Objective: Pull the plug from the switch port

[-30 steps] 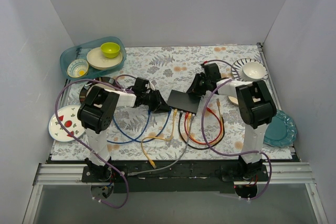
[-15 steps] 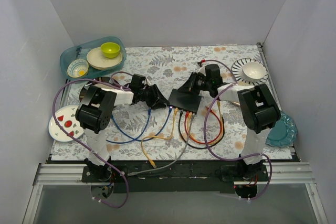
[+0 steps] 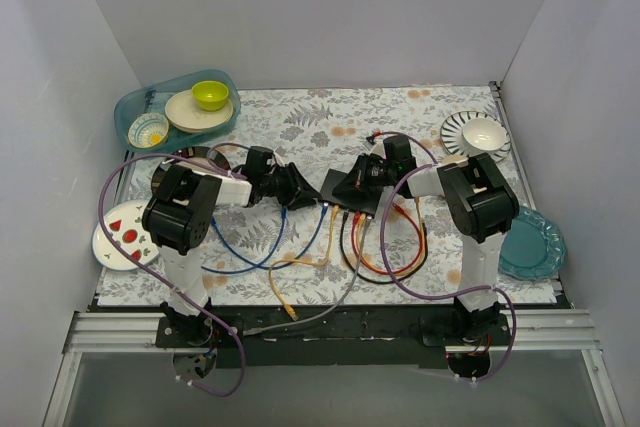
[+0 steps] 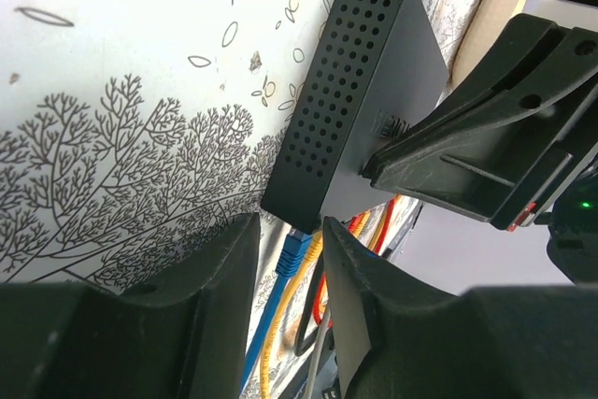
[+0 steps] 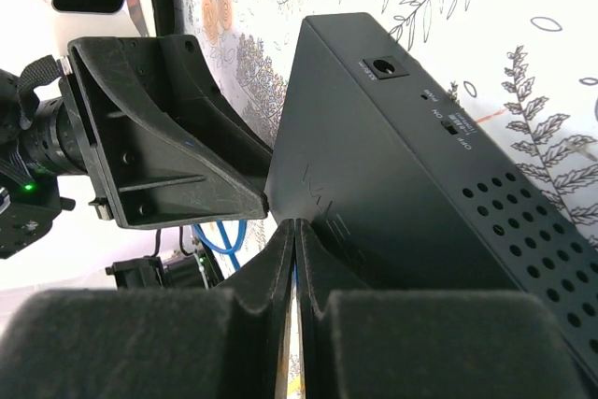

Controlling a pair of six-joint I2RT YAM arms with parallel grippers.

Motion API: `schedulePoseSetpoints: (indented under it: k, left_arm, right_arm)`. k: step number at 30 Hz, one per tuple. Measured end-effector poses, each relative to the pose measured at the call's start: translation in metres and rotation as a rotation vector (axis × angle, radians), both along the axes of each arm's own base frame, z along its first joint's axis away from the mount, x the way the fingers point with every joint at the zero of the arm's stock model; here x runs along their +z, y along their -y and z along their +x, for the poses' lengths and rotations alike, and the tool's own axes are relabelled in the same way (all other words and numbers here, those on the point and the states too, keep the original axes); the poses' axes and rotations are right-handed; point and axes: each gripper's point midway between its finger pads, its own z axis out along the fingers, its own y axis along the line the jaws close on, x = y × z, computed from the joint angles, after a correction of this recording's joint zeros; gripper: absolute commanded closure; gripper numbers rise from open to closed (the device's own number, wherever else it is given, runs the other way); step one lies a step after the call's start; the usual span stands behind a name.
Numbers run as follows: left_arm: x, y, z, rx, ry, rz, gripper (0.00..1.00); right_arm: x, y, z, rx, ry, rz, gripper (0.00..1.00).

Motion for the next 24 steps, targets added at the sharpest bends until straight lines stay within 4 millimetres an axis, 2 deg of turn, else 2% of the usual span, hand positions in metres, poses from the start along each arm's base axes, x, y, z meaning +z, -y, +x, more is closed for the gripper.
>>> schedulePoseSetpoints:
  k: [7, 15, 24]
  left_arm:
    - [0.000, 0.002, -0.007, -0.013, 0.008, -0.019, 0.67]
    - [0.000, 0.023, -0.025, -0.077, 0.002, -0.026, 0.66]
    - [0.000, 0.026, -0.024, -0.038, -0.054, -0.053, 0.67]
  right_arm:
    - [-0.001, 0.000, 0.000, 0.002, -0.001, -0.004, 0.93]
    - [-0.001, 0.000, 0.000, 0.009, -0.009, -0.004, 0.93]
    - [-0.001, 0.001, 0.000, 0.008, -0.014, -0.002, 0.92]
